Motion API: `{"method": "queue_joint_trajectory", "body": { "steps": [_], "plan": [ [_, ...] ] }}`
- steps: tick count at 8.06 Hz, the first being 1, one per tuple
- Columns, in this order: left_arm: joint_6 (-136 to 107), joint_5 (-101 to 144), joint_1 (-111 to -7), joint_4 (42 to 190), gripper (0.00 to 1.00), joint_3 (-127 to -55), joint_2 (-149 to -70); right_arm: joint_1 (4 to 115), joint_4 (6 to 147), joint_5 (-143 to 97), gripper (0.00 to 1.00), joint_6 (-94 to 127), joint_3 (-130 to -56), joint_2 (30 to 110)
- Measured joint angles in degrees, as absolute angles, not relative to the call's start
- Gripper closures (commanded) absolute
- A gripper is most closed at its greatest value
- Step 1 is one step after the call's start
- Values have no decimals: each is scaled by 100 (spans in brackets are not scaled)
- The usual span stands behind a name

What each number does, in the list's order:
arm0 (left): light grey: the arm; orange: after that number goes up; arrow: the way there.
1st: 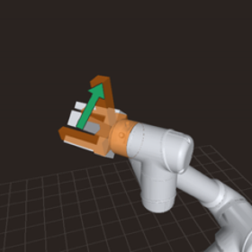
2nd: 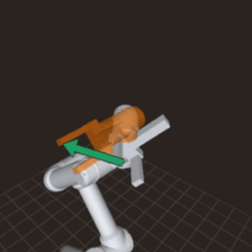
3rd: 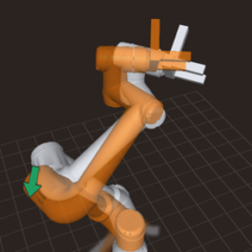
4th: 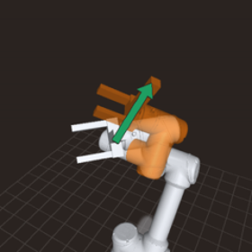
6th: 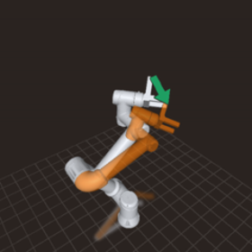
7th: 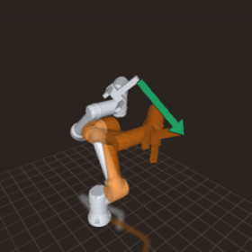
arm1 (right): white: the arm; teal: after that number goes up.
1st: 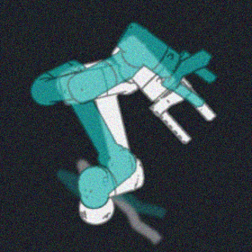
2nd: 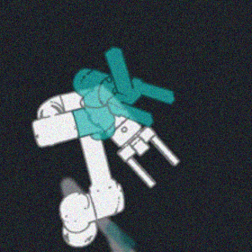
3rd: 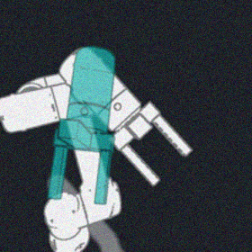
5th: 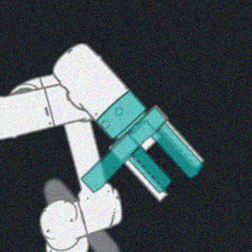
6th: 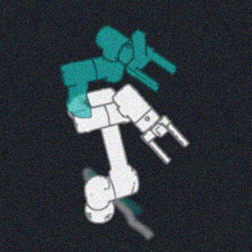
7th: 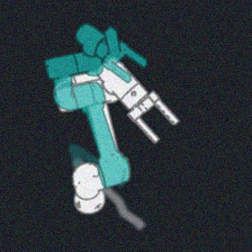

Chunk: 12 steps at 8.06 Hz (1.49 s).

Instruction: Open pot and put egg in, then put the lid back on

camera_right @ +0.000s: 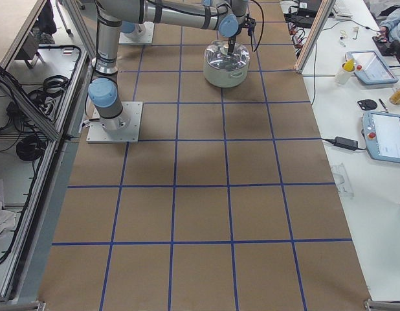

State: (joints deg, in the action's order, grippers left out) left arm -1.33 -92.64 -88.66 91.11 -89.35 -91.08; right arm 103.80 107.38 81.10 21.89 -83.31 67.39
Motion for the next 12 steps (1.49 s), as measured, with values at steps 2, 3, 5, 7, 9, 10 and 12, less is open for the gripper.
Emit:
{"method": "queue_joint_trajectory", "body": {
  "steps": [2,3,5,7,9,10,12],
  "plan": [
    [-117,-9273,-8970,9106,0,-8932,-9000,10376,10711,8165,0,2092,-8269,6791],
    [-91,-9278,-8950,9047,0,-8927,-9016,10362,10628,8425,0,1838,-8187,6917],
    [-59,-9287,-8806,8787,0,-8912,-9146,10183,10132,8990,0,994,-8123,7439],
    [-41,-9287,-8463,8707,0,-8856,-9254,9639,9698,9220,0,13,-8156,8052],
    [-50,-9264,-8271,8701,0,-8796,-9213,9017,9453,9220,0,-678,-8192,8414],
    [-52,-9235,-8253,8704,0,-8812,-9203,8910,9411,9198,0,-743,-8224,8526],
    [-58,-9033,-8258,8693,0,-8854,-9255,9070,9424,9177,0,-542,-8291,8636]
  ]
}}
